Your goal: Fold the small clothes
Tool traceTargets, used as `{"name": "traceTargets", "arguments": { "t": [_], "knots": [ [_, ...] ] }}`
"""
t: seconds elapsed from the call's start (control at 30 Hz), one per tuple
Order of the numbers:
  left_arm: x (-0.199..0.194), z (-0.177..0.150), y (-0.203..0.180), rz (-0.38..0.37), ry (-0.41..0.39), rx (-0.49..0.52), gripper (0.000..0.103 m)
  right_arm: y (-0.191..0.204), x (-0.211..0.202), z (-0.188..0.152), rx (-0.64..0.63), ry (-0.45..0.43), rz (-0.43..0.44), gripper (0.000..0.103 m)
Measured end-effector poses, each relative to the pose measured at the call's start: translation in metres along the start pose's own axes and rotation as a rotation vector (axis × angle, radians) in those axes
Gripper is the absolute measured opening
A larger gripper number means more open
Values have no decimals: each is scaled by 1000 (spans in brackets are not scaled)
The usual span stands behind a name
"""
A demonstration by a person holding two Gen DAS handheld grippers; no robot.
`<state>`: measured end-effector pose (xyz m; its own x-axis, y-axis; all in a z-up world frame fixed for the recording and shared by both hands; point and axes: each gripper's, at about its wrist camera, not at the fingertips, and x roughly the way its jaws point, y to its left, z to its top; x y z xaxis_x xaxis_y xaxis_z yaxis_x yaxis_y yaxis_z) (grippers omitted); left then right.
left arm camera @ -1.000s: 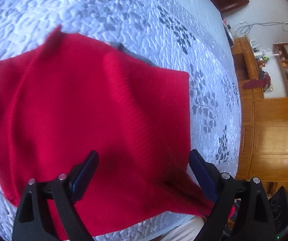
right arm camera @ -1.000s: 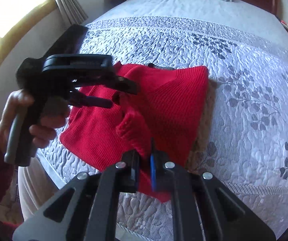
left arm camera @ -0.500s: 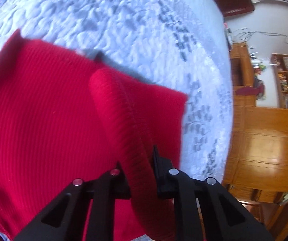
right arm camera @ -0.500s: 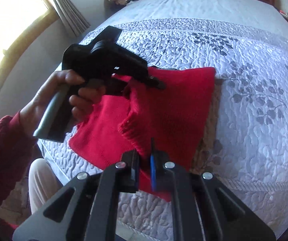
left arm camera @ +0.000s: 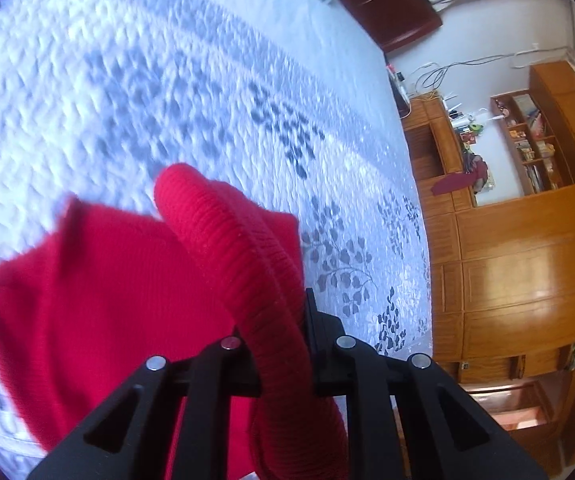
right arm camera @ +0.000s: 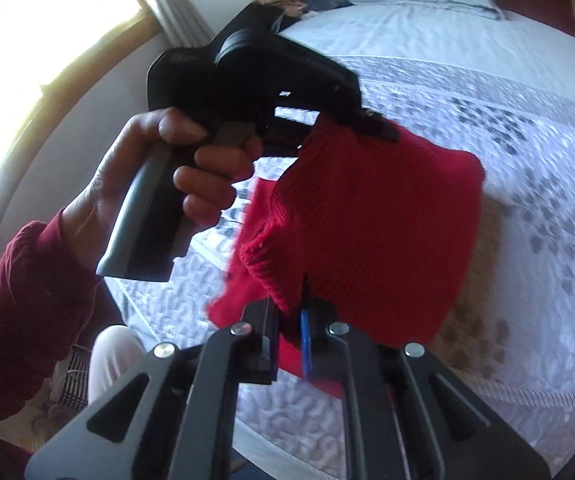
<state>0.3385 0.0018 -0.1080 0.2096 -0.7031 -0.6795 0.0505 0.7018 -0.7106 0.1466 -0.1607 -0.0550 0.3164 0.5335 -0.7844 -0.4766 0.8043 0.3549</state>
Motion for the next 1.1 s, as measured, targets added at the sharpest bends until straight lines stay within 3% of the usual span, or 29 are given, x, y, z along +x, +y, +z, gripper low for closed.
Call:
{"name": "traceTargets", "arguments": {
  "t": [0.2,0.37,1.1],
  "knots": [
    [-42,5,27,30,-43,13,14,38,21,16,-58,14,36,7],
    [-54,2,51,46,-49,11,14,58,39,18,-85,46,45,7],
    [-35,-30,136,133,-6,-37,15,66,130,-22,-95,245,-7,7]
  ]
}}
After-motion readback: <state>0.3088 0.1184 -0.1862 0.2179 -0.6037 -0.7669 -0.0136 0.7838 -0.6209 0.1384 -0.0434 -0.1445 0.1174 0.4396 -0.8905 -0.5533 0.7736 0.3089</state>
